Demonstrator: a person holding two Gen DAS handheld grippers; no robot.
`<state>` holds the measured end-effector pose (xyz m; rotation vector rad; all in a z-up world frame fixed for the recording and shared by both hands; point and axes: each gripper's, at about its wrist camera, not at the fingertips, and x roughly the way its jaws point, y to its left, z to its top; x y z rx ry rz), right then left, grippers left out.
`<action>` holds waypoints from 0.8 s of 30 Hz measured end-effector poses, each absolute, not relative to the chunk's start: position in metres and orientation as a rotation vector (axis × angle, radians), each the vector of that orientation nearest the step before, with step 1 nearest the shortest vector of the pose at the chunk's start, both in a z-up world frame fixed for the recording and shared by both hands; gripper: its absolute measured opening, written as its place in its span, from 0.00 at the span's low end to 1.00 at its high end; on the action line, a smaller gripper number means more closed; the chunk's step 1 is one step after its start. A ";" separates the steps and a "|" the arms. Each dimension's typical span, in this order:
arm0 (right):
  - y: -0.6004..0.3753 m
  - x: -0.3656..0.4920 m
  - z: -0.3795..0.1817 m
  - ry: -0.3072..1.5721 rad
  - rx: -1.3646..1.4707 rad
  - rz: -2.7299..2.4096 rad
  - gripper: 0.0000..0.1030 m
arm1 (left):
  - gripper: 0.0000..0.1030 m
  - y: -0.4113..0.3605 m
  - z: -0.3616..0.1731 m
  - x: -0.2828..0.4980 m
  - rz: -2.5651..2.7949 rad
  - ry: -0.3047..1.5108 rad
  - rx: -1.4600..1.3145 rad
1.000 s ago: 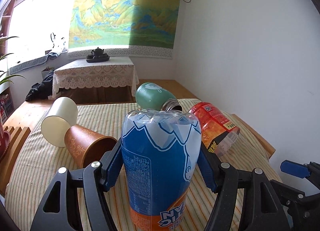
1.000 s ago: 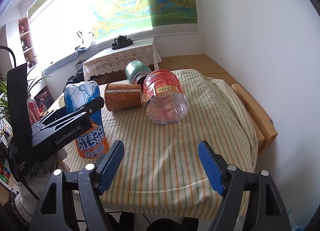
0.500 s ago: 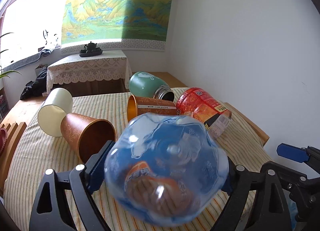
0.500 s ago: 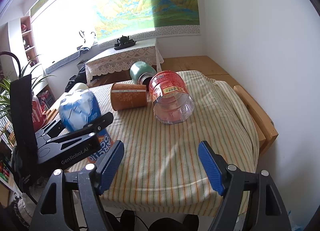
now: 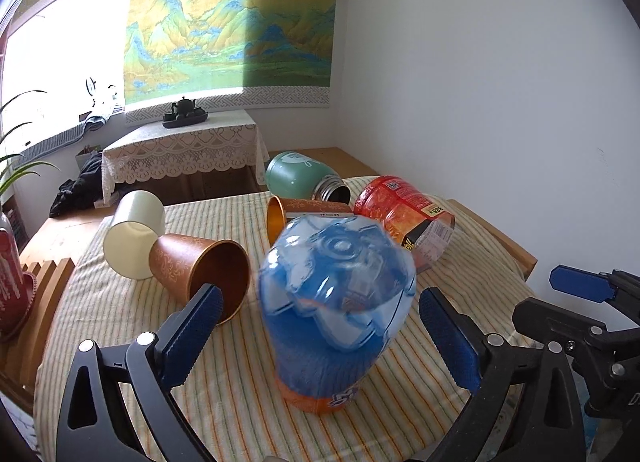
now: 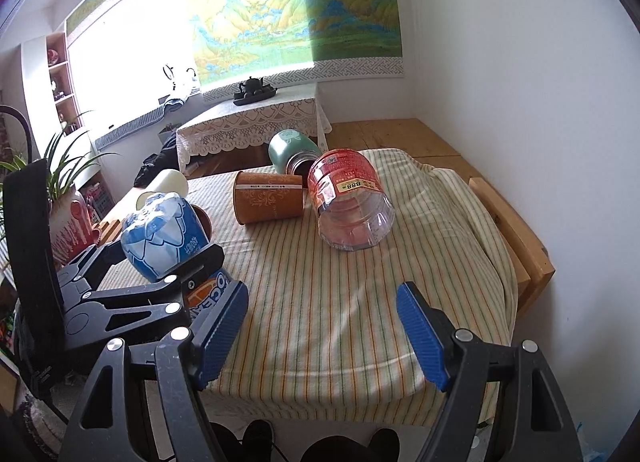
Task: Flip cup upside down
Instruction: 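Rotate the bottle with the left gripper and stand it on its orange base, then open the left gripper and pull it back from the standing bottle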
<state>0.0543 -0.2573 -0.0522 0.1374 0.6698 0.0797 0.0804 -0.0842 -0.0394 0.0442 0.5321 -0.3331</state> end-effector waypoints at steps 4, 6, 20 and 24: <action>-0.253 0.049 -0.050 0.653 0.122 0.080 0.71 | 0.98 -0.075 -0.033 0.065 -0.310 0.532 0.051; -0.251 0.047 -0.049 0.648 0.116 0.087 0.71 | 0.98 -0.071 -0.029 0.056 -0.281 0.522 0.065; -0.237 0.015 -0.042 0.502 0.071 0.070 0.85 | 0.98 -0.019 0.000 -0.031 -0.066 0.389 -0.024; -0.237 0.004 -0.041 0.443 0.058 0.036 0.91 | 0.98 -0.012 0.001 -0.049 -0.025 0.366 -0.034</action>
